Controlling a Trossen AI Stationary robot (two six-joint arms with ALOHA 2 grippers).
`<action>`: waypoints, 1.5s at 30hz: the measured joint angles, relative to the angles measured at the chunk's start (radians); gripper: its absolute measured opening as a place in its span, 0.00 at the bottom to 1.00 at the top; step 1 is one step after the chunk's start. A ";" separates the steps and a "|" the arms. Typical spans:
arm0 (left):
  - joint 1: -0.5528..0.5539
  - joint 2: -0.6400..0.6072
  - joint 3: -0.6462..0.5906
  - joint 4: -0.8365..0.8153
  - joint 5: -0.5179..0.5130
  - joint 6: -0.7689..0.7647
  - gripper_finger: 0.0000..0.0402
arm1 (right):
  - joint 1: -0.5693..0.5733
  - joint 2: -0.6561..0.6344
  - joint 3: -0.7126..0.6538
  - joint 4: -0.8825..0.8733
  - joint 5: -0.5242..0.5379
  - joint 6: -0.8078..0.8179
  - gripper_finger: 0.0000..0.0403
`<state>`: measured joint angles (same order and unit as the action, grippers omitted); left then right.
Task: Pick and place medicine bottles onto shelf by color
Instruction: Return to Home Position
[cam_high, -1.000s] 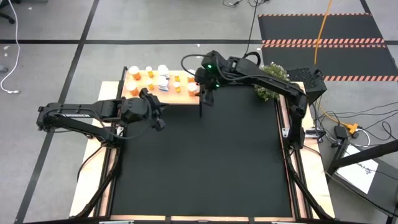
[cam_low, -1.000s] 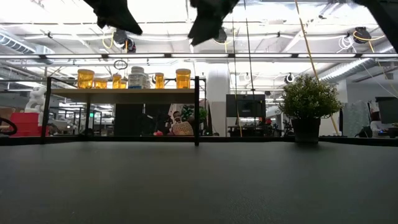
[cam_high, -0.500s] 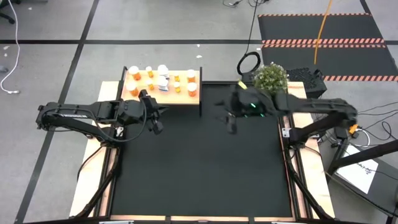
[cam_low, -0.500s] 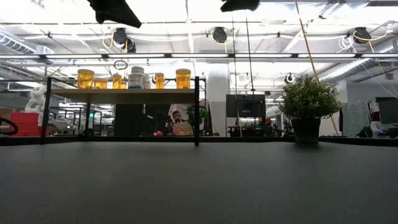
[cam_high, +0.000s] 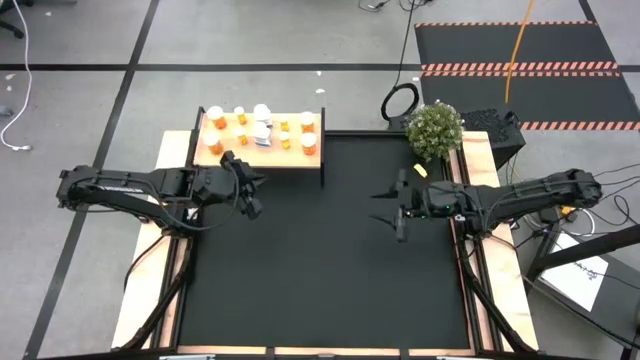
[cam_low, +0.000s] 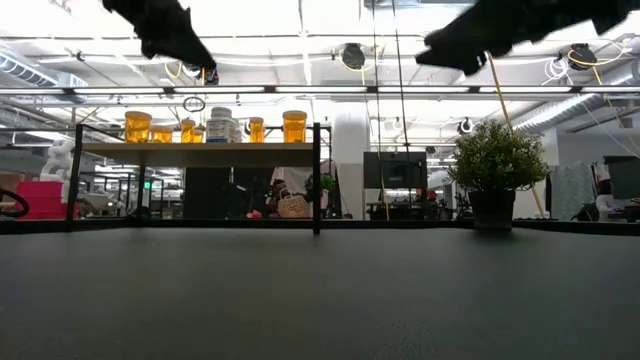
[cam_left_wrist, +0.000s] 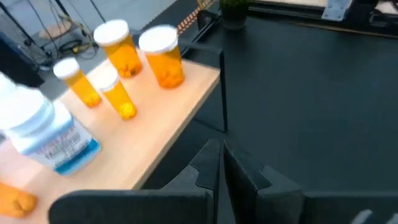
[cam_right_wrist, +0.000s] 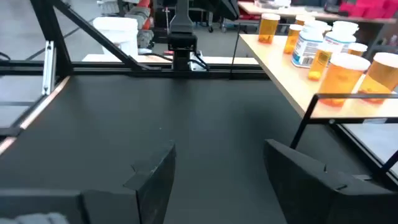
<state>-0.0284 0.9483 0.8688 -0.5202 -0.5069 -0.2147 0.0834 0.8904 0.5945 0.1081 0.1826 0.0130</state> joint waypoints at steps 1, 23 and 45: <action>0.000 -0.006 -0.016 0.006 0.000 -0.007 0.06 | 0.000 -0.014 -0.034 0.030 0.000 -0.011 0.59; -0.185 -0.054 -0.357 0.418 -0.080 -0.030 0.06 | 0.000 -0.506 -0.488 0.165 -0.083 -0.089 0.59; -0.282 -0.153 -0.657 0.777 -0.106 0.012 0.06 | 0.000 -0.642 -0.577 0.148 -0.110 -0.098 0.58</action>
<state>-0.3107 0.7957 0.2114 0.2564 -0.6125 -0.2027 0.0834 0.2485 0.0174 0.2562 0.0731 -0.0845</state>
